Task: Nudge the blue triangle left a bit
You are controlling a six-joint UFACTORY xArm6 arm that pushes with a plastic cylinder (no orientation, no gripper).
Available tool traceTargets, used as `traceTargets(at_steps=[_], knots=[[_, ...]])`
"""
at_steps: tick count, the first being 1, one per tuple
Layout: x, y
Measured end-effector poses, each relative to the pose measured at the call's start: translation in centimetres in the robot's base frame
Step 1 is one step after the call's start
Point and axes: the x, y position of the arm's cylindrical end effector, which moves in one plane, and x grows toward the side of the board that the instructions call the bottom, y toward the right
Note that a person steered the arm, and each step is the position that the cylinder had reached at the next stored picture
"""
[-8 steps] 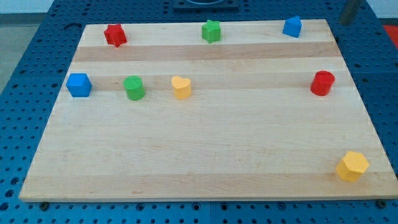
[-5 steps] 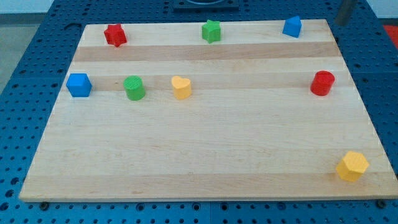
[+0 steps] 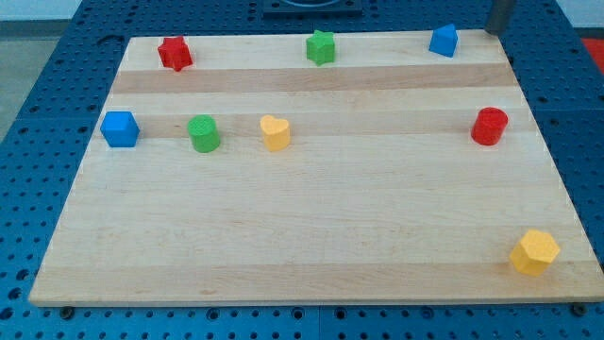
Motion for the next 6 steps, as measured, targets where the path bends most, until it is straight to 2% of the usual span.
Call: traceTargets(at_steps=[2, 6], knots=[[0.1, -2.1], [0.1, -9.9]])
